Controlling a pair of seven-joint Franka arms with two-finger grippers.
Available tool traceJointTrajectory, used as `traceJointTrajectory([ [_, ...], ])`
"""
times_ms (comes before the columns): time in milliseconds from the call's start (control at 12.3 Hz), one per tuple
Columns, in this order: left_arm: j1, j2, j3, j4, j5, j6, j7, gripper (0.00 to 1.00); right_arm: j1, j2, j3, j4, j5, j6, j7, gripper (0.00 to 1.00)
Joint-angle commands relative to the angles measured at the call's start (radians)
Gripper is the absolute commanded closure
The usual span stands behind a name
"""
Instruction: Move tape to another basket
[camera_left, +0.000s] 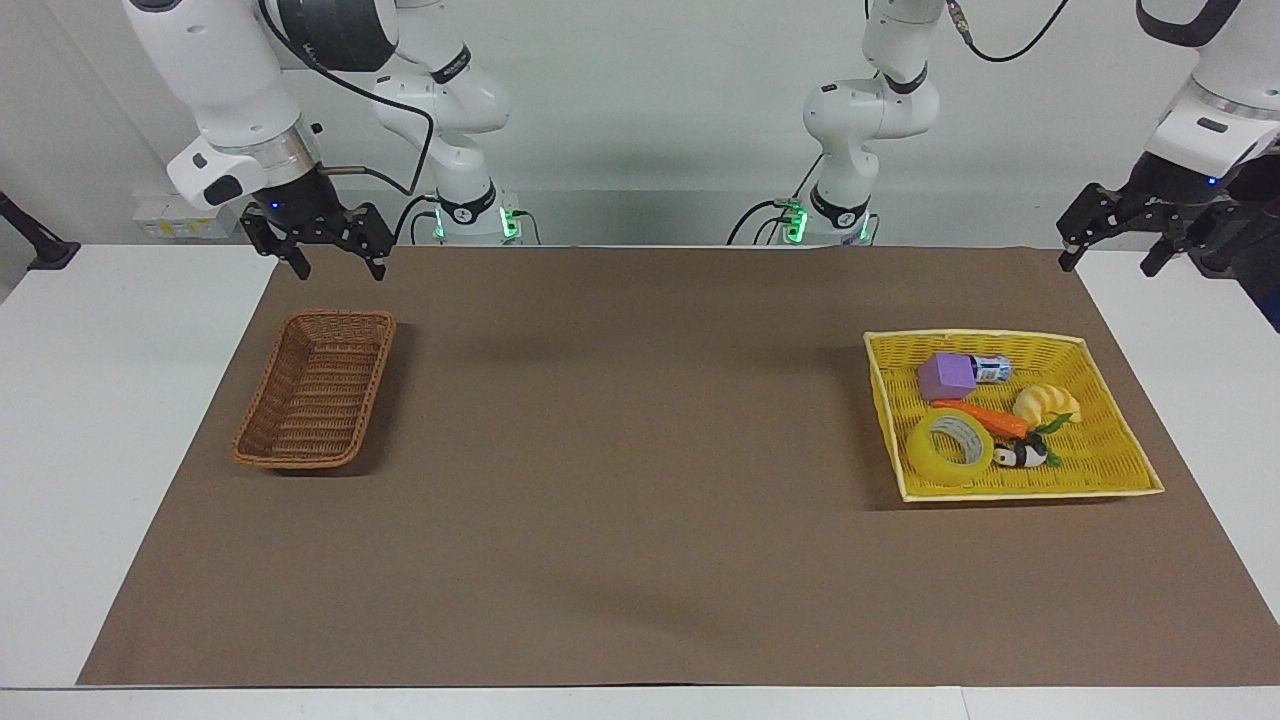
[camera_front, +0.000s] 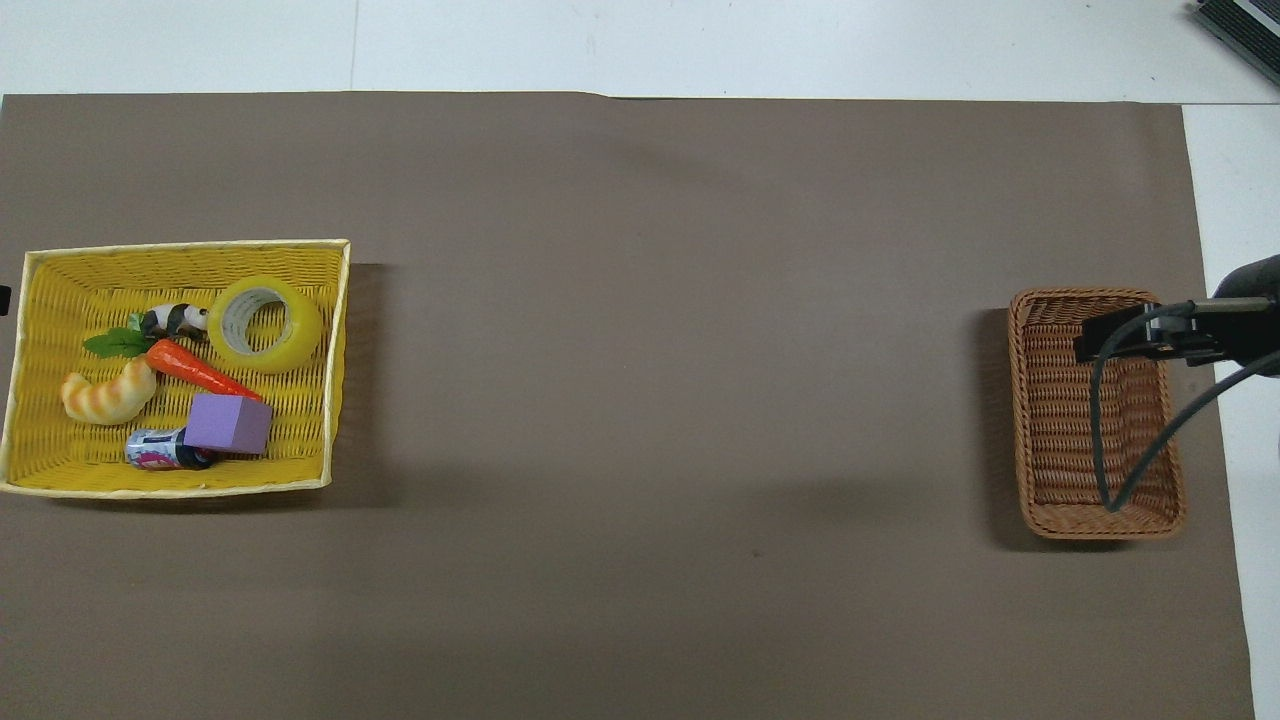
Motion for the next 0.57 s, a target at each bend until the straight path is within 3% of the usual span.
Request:
traceJointTrajectory([
  [0, -0.001, -0.021, -0.01, -0.019, 0.014, -0.009, 0.003, 0.0, -0.006, -0.007, 0.005, 0.0, -0.003, -0.008, -0.017, 0.0],
  [488, -0.004, -0.021, -0.016, -0.098, 0.013, 0.106, 0.018, 0.0, -0.006, -0.007, 0.005, 0.0, -0.003, -0.008, -0.017, 0.0],
])
